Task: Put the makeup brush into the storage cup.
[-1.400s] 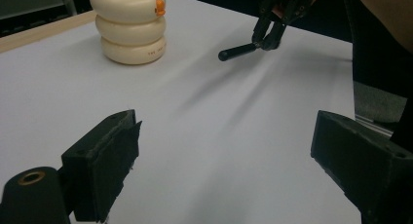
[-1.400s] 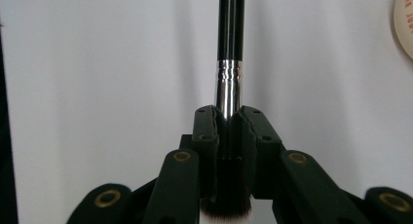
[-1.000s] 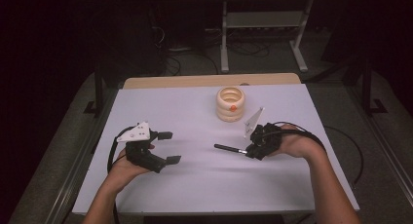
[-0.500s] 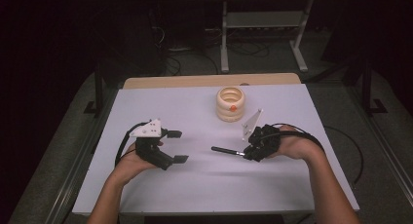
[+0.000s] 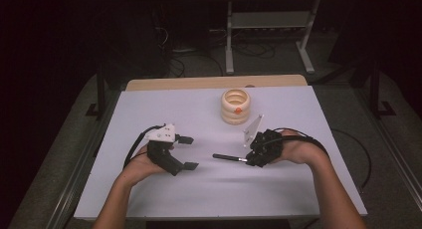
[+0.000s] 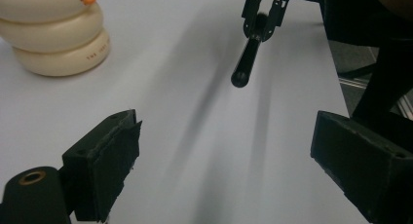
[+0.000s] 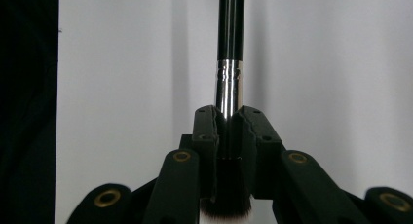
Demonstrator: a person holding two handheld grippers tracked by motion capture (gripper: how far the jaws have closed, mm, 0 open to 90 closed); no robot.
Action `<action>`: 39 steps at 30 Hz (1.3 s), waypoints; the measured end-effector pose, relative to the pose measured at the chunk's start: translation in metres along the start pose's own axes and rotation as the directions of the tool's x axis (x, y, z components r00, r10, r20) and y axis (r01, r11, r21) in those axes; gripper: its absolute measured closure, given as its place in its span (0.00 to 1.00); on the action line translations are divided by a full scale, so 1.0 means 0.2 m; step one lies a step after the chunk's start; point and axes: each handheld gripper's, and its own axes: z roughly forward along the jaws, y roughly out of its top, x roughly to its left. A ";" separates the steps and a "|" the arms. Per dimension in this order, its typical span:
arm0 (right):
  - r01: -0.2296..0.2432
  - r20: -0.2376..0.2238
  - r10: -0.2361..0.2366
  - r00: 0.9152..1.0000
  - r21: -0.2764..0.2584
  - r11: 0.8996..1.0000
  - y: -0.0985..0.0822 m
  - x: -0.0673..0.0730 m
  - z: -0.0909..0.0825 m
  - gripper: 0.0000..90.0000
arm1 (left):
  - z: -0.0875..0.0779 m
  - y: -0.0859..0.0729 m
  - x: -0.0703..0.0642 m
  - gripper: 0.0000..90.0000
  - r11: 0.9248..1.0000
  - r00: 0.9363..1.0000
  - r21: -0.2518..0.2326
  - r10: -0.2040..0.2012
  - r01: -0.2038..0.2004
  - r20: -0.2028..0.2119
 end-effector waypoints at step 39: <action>0.092 -0.053 -0.093 0.994 -0.010 0.996 0.15 0.08 0.06 0.85 | 0.14 0.03 -0.10 0.34 0.996 0.993 0.074 0.050 -0.058 0.111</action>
